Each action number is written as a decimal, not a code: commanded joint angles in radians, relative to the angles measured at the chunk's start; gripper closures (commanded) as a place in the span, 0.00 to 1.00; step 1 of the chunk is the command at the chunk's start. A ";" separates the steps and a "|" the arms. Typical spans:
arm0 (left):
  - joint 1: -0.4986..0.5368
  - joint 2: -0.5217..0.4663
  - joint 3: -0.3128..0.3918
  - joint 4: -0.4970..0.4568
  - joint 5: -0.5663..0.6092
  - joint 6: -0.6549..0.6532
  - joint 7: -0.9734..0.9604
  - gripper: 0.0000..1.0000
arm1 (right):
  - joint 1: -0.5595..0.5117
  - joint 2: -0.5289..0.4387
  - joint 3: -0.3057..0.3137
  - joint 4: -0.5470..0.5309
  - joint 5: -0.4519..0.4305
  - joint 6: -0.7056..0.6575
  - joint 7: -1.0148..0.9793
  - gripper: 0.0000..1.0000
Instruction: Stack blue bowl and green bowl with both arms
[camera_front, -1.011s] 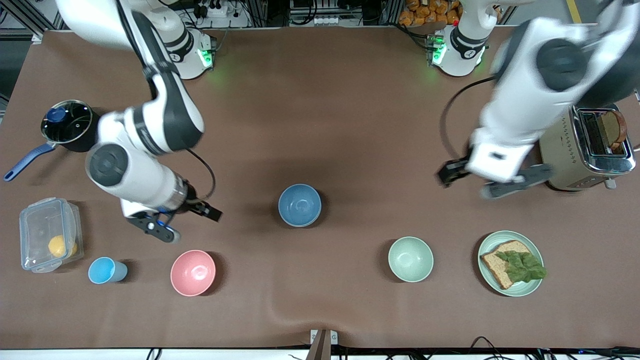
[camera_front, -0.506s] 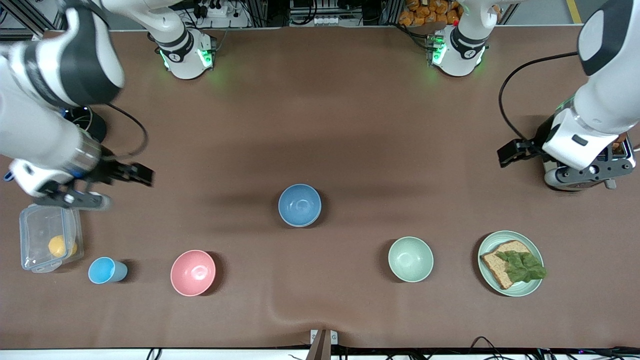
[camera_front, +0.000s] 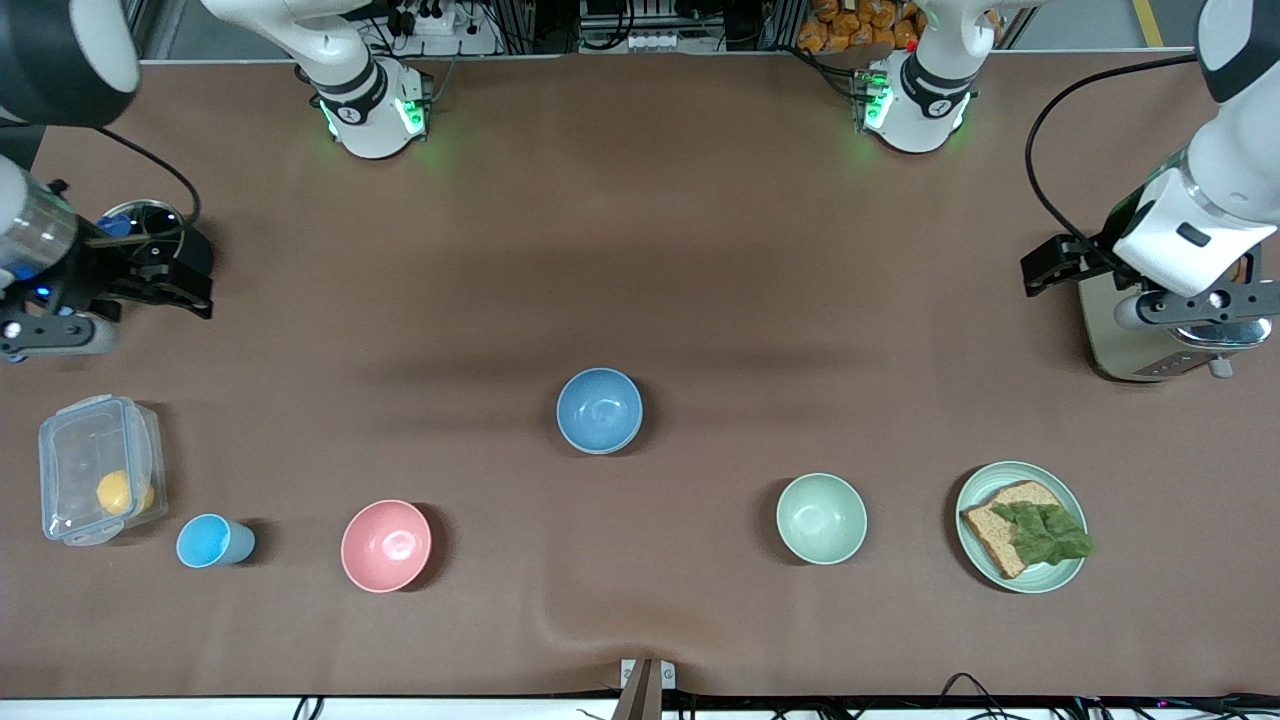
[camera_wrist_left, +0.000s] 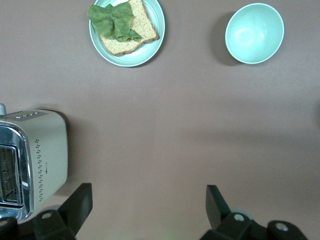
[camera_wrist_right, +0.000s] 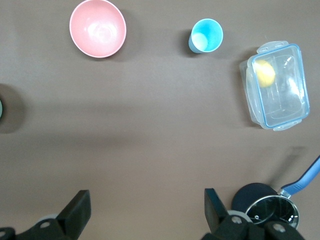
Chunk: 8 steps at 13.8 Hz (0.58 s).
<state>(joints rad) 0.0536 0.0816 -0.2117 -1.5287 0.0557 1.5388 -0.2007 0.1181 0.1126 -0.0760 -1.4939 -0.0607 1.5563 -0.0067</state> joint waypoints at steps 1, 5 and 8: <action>-0.003 -0.025 0.024 -0.005 -0.022 -0.029 0.034 0.00 | -0.077 -0.066 0.073 -0.040 -0.014 -0.013 -0.007 0.00; -0.005 -0.025 0.025 0.025 -0.020 -0.058 0.032 0.00 | -0.086 -0.070 0.073 -0.040 -0.013 -0.015 -0.032 0.00; -0.005 -0.025 0.025 0.025 -0.042 -0.058 0.035 0.00 | -0.086 -0.070 0.073 -0.039 -0.013 -0.018 -0.032 0.00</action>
<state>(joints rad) 0.0524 0.0701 -0.1957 -1.5056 0.0511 1.4979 -0.1912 0.0604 0.0695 -0.0291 -1.5065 -0.0607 1.5393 -0.0240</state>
